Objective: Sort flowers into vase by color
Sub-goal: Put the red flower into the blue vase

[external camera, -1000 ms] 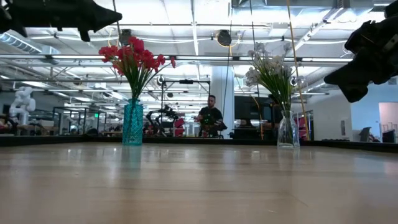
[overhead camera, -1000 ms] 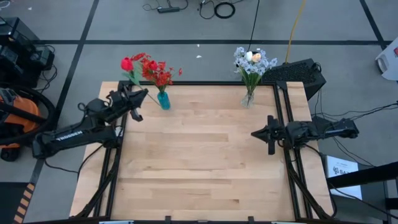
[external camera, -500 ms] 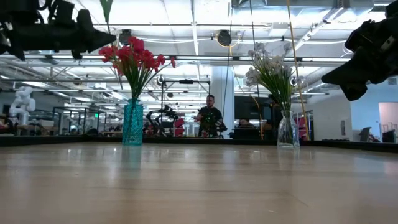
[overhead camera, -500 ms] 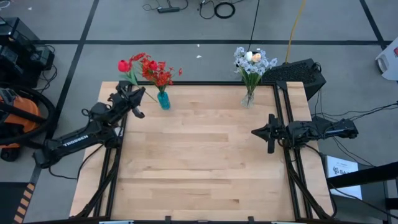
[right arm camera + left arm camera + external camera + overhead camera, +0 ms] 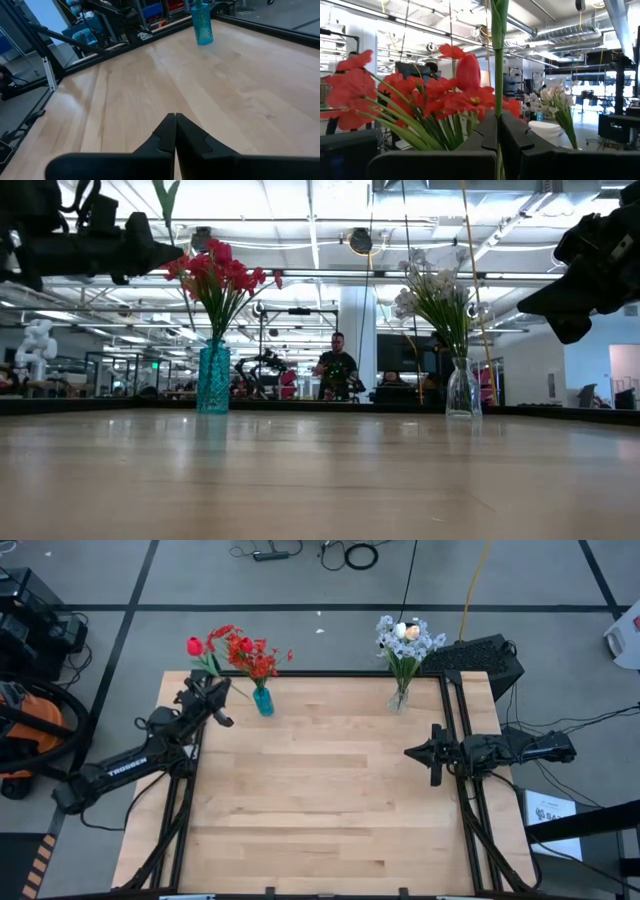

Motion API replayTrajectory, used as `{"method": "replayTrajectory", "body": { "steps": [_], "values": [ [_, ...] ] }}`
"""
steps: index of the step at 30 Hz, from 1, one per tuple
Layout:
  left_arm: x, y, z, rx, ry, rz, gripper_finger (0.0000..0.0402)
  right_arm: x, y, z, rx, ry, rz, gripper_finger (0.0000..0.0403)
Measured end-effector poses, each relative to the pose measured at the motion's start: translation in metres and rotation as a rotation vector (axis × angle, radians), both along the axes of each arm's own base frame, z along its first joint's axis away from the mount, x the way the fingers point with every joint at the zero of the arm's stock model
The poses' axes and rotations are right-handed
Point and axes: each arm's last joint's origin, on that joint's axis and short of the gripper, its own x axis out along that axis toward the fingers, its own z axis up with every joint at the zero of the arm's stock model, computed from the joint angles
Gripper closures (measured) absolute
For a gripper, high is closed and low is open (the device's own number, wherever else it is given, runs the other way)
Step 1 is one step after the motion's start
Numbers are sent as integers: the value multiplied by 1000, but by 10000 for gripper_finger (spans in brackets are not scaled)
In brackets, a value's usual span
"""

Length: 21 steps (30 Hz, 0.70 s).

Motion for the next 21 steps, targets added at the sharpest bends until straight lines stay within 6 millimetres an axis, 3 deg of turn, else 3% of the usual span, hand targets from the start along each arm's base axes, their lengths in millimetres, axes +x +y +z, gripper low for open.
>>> {"method": "replayTrajectory", "body": {
  "steps": [21],
  "values": [
    [9,15,-1,26,-10,-3,400,0,0,0,-1,1,0,403]
  ]
}}
